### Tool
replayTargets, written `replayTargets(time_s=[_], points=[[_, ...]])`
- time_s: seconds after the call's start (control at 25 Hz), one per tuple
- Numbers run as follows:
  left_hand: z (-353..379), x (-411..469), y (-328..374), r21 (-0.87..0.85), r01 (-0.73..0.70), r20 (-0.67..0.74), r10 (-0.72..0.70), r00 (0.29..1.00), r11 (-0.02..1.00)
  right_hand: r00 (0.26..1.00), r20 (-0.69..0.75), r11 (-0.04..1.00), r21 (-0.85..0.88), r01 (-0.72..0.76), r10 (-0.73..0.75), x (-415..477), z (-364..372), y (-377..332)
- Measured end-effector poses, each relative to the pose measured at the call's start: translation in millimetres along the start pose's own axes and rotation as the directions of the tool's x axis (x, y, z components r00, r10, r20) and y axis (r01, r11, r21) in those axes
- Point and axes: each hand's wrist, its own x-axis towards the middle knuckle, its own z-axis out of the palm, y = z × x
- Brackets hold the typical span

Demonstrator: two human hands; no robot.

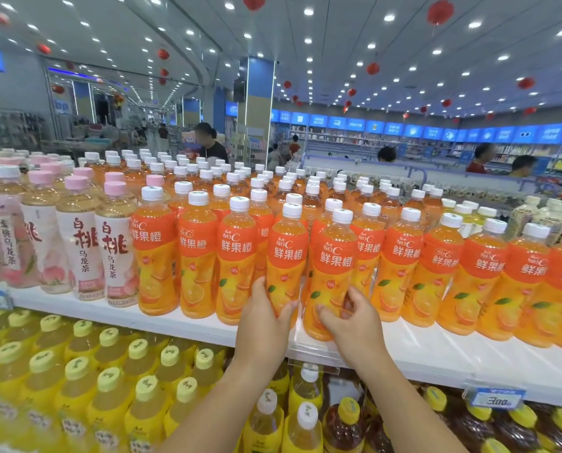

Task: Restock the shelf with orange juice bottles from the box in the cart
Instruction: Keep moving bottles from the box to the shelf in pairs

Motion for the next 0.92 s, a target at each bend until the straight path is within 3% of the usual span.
replayTargets(time_s=[0.68, 0.92], points=[[-15.6, 3.9, 0.1, 0.178, -0.112, -0.029, 0.119, 0.993, 0.978, 0.999, -0.033, 0.999, 0.039, -0.006, 0.007, -3.0, 19.8, -5.5], [-17.5, -0.4, -0.1, 0.083, -0.052, -0.061, 0.057, 0.996, 0.995, 0.999, 0.014, 0.997, 0.07, -0.043, 0.042, -3.3, 17.8, -2.0]])
